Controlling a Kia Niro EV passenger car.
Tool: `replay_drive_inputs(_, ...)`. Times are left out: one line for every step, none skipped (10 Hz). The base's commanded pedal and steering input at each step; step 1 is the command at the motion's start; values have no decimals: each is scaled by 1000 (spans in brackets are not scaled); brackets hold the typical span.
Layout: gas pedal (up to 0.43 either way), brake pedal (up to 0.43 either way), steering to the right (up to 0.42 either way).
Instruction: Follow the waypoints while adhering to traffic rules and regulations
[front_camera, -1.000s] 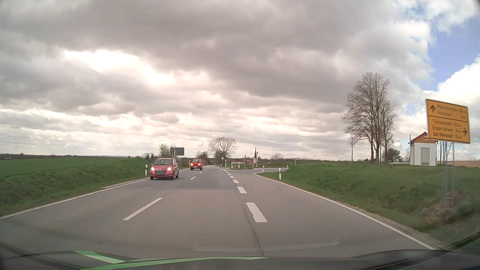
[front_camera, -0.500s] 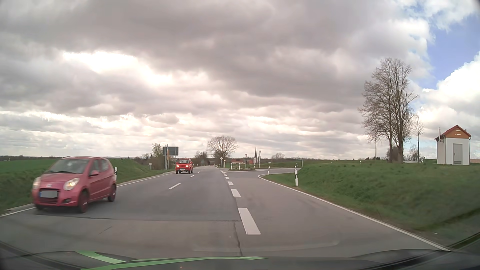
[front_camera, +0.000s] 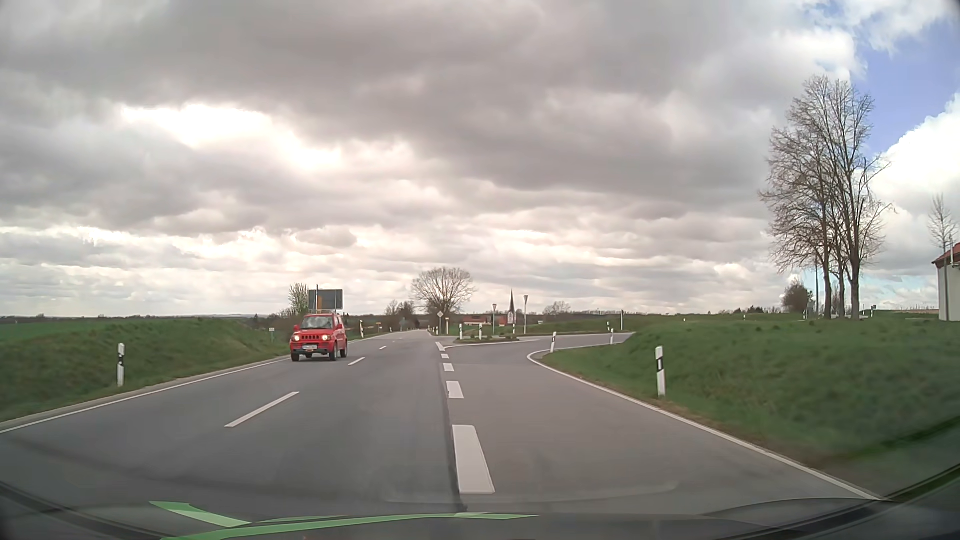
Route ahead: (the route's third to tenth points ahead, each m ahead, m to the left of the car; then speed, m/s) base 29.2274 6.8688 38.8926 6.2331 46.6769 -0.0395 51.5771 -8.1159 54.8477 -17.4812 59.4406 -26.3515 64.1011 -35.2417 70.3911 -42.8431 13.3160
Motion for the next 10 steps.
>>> replay_drive_inputs(0, 207, 1)
replay_drive_inputs(0, 213, 0)
replay_drive_inputs(0, 213, 1)
replay_drive_inputs(0, 213, 1)
replay_drive_inputs(0, 213, 1)
replay_drive_inputs(0, 213, 2)
replay_drive_inputs(0, 213, 3)
replay_drive_inputs(0, 213, 5)
replay_drive_inputs(0, 213, 7)
replay_drive_inputs(0, 213, 10)
